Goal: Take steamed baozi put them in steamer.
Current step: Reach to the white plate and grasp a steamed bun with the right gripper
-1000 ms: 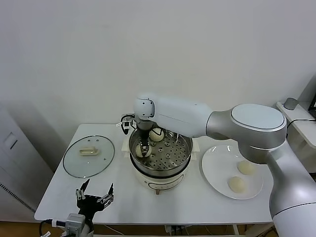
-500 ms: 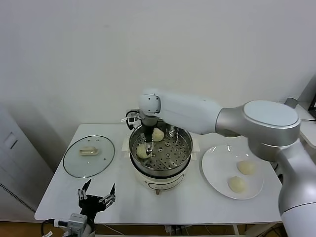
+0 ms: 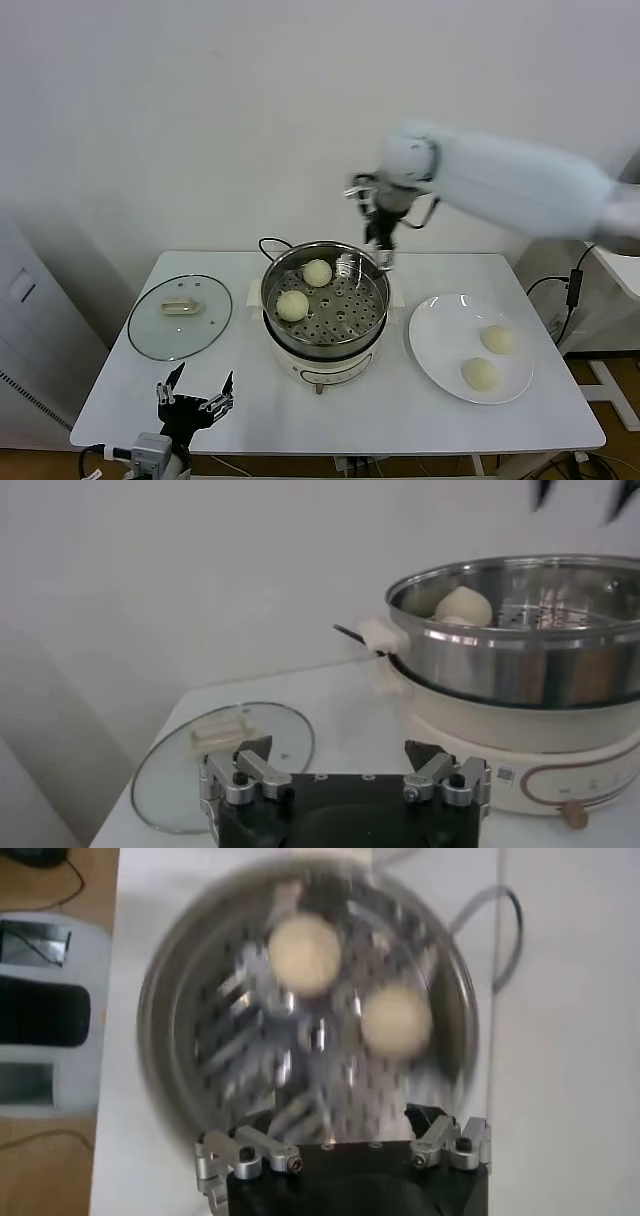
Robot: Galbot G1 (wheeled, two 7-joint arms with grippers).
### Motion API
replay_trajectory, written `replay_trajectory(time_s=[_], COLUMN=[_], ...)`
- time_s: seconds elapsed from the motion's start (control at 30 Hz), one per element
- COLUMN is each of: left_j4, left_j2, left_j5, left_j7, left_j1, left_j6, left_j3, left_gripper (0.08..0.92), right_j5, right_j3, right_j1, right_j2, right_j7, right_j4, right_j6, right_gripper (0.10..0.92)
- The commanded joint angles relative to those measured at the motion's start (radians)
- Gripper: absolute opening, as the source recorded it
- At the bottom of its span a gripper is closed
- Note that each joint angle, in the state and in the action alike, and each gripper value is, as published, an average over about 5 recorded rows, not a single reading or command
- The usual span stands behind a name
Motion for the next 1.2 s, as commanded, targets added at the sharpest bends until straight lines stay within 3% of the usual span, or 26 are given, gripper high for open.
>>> replay_trajectory(time_s=[0.03,0.47,1.2], left_j4=[0.001,0.027,0.046], left_j2=[-0.047,-0.049,-0.039], left_j5=[-0.036,-0.024,-0.024], left_j7=[0.009,0.008,0.024], left_j1=[0.018,0.048,0.032], left_j6=[-0.002,-0.006,0.007], left_j3=[-0.004,-0.007,-0.028], left_gripper=[0.823,0.823,0.823], right_j5=[-0.173,-0.397,-0.566], right_j3=[0.040,0.447,0.692], right_j1=[-0.058,-0.622,-0.920], right_j2=[-0.423,-0.440,-0.322], right_j7=[-0.082,-0.114,-0.066], right_j4=[0.168,0.105,-0.034], right_j6=[0.167,0.323,0.349], right_gripper=[0.823,0.823,0.823])
